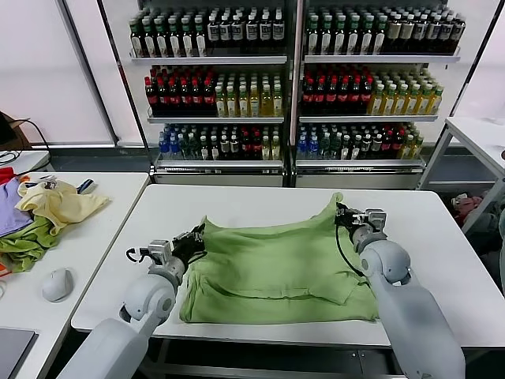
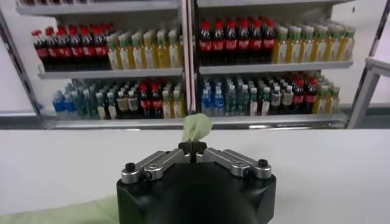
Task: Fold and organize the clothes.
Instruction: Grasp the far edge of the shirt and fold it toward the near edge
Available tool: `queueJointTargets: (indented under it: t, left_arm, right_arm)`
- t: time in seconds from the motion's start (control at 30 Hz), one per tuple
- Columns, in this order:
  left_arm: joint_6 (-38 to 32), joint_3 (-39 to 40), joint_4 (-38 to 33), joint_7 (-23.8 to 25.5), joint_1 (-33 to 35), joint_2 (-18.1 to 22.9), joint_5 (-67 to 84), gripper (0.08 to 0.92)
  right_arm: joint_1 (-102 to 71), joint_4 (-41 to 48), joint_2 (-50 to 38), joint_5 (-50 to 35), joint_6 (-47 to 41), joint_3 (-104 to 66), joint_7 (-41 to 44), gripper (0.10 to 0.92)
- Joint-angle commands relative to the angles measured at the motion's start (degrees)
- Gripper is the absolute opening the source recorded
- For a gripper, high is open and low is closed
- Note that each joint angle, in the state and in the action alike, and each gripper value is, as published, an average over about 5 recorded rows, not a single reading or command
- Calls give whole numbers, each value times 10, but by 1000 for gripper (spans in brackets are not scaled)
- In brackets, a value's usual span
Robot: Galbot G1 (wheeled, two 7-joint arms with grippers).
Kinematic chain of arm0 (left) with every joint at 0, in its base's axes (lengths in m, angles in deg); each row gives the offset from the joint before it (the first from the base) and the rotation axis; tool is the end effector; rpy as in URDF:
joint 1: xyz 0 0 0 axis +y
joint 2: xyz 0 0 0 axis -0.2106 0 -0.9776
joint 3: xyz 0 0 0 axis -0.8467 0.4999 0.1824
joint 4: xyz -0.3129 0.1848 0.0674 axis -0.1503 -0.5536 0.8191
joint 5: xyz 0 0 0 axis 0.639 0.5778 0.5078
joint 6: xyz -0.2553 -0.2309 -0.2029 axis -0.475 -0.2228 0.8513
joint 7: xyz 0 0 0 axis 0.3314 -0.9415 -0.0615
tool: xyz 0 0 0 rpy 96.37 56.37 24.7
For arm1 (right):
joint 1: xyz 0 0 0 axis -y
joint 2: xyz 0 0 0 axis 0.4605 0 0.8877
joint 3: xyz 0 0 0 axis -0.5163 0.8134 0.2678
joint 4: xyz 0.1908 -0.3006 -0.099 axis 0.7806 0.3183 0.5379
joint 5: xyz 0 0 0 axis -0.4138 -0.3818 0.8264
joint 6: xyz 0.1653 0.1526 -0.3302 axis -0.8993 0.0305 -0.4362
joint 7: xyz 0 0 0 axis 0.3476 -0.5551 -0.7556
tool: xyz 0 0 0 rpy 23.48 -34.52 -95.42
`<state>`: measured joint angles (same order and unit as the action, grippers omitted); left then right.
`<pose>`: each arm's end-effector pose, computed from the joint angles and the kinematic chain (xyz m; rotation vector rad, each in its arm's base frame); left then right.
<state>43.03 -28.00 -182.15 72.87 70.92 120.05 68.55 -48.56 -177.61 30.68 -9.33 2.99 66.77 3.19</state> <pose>0.3993 0.0166 -0.2803 -0.3055 -2.7904 0.1168 0.4618 -0.0726 -0.2307 0.1218 -2.8373 -0.0482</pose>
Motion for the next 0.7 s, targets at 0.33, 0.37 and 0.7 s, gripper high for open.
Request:
queueJointTargets:
  t: [0.33,0.37,0.7]
  left_arm:
    - [20,-37,-102,25,122,-43,-2,91]
    - [22,-37,-100,29,125,-42,-7,91]
    - [46,-33,-79,33,133,-31,-93,147]
  right_arm:
    - [-261,-219,1,-5,-23,-131,-18,114]
    - [-264,-217,4,-1,-23,-130,-20,114]
    - [-258,-183,18,58,-23,-96,-25,135]
